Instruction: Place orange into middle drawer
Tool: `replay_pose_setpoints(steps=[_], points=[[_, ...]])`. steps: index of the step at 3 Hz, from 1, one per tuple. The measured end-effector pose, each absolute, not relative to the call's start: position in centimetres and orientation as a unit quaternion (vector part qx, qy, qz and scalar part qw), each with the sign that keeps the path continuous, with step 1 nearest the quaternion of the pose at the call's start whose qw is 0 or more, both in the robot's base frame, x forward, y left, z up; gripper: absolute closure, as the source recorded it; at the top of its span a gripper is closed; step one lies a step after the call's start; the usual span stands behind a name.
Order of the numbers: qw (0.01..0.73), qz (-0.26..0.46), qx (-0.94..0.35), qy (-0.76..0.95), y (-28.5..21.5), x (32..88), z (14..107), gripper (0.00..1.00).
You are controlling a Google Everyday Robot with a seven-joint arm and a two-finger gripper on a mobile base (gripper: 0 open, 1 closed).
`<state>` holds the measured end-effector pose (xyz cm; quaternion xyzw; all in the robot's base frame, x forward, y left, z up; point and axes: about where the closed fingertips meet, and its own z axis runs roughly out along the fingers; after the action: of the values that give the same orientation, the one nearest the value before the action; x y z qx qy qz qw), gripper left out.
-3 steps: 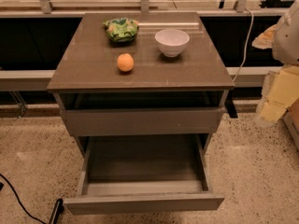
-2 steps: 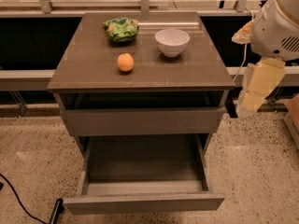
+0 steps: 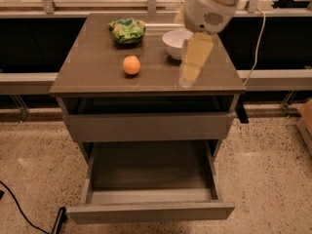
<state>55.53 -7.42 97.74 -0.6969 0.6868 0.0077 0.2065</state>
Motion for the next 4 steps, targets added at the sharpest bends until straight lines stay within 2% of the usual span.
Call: replay_pose_setpoints(steps=[1,3,4], points=[[0.224,0.018,-0.715,0.663,-2.5,58.9,98.1,0.00],[0.233,0.044,-0.708,0.665,-1.8,60.3,96.6,0.00],[0.274,0.079,-0.680,0.676,-0.9,63.7,93.0,0.00]])
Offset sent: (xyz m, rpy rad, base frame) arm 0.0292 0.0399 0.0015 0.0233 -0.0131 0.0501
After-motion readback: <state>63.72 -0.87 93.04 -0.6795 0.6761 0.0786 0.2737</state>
